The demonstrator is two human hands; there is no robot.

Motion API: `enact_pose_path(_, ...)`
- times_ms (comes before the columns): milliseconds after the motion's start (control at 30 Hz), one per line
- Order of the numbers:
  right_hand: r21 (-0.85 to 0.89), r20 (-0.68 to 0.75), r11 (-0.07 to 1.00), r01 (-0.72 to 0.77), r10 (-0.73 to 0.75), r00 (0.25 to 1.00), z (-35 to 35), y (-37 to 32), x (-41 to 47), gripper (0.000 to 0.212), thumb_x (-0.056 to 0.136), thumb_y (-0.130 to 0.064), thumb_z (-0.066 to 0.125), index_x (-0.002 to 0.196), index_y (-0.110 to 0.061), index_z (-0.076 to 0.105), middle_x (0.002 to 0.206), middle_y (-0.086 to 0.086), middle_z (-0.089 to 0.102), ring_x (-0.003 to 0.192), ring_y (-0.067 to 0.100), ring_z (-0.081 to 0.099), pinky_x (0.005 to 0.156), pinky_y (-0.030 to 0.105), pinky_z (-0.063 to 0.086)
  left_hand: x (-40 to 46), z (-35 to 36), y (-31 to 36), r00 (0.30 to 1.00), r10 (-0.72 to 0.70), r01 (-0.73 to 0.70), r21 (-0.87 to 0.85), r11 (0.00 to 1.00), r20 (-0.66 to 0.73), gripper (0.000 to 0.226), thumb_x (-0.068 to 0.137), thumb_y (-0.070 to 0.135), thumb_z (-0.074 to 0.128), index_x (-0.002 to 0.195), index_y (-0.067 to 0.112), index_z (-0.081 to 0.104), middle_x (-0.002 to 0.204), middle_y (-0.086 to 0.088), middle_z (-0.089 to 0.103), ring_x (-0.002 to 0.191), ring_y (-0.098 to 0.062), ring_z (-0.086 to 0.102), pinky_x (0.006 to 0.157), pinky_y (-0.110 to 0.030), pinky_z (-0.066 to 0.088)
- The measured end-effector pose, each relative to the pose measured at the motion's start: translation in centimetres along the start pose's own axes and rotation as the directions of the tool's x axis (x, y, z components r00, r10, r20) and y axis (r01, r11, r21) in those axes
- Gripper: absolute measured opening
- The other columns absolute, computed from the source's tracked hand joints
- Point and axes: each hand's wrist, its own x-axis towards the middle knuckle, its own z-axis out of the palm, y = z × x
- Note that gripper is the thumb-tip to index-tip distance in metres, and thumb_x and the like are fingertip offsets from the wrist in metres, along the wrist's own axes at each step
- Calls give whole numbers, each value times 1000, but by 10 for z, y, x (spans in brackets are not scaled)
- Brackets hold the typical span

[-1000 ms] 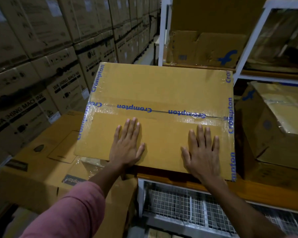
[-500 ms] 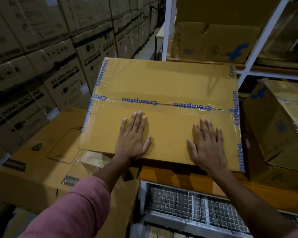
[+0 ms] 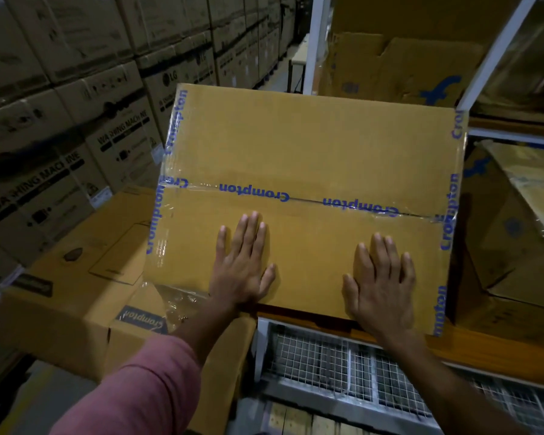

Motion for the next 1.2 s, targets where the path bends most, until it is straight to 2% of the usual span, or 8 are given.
enact_pose_path(333, -54, -22, 998, -14, 13, 1000, 67, 4, 22, 66, 104, -43, 41, 153, 0, 40, 164, 27, 22, 153, 45, 20, 116, 70, 20, 34, 64, -15, 999, 12, -12, -5, 1000, -32, 80, 101, 55, 36, 158, 0, 27, 168, -23, 15, 156, -39, 16, 115, -72, 21)
enact_pose_path(567, -43, -18, 999, 13, -13, 1000, 116, 22, 58, 70, 104, -45, 43, 157, -3, 23, 165, 27, 16, 153, 46, 16, 118, 70, 18, 68, 112, -17, 999, -27, 27, -3, 1000, -38, 81, 105, 59, 24, 163, 5, 9, 171, -19, 2, 158, -37, 8, 119, -69, 17)
enact_pose_path(667, -36, -25, 999, 20, -21, 999, 124, 23, 56, 73, 103, -45, 47, 157, -3, 23, 165, 27, 16, 153, 46, 15, 118, 70, 17, 68, 120, -21, 997, -8, 9, 17, 1000, -80, 81, 104, 60, 26, 162, 5, 12, 170, -18, 6, 157, -36, 11, 119, -67, 17)
enact_pose_path(867, -42, -11, 999, 24, -25, 1000, 112, 19, 52, 70, 101, -43, 52, 155, -4, 31, 163, 27, 21, 152, 47, 20, 116, 70, 21, 62, 114, -23, 999, 11, -9, 64, 998, -46, 88, 99, 61, 36, 163, 7, 10, 171, -17, -2, 157, -35, 8, 121, -65, 13)
enact_pose_path(933, -48, -6, 999, 24, -24, 1000, 103, 16, 49, 64, 98, -39, 60, 151, -9, 40, 160, 27, 28, 151, 47, 25, 115, 69, 24, 58, 104, -21, 999, 7, -4, 60, 998, -47, 85, 98, 59, 42, 162, 9, 18, 171, -16, 6, 156, -35, 14, 119, -64, 21)
enact_pose_path(1033, 2, 9, 999, -34, 34, 999, 83, 13, 51, 58, 89, -28, 78, 140, -13, 56, 151, 24, 41, 145, 43, 34, 113, 67, 27, 66, 77, -19, 998, -10, 7, -44, 999, -64, 76, 99, 57, 42, 160, 15, 26, 167, -13, 16, 143, -35, 32, 106, -57, 38)
enact_pose_path(1100, 53, 8, 997, -51, 51, 999, 65, 10, 62, 56, 86, -26, 80, 135, -12, 59, 145, 20, 45, 140, 41, 38, 112, 67, 26, 84, 52, -16, 997, -46, 41, -75, 996, -62, 75, 98, 57, 38, 160, 16, 23, 166, -12, 13, 131, -34, 38, 98, -53, 42)
enact_pose_path(1200, 94, -34, 995, -27, 30, 999, 30, 6, 94, 52, 88, -28, 75, 135, -14, 57, 142, 18, 46, 139, 40, 39, 116, 66, 21, 112, 10, -11, 991, -86, 79, -72, 994, -105, 76, 99, 54, 42, 161, 17, 21, 168, -12, 8, 131, -35, 36, 98, -53, 40)
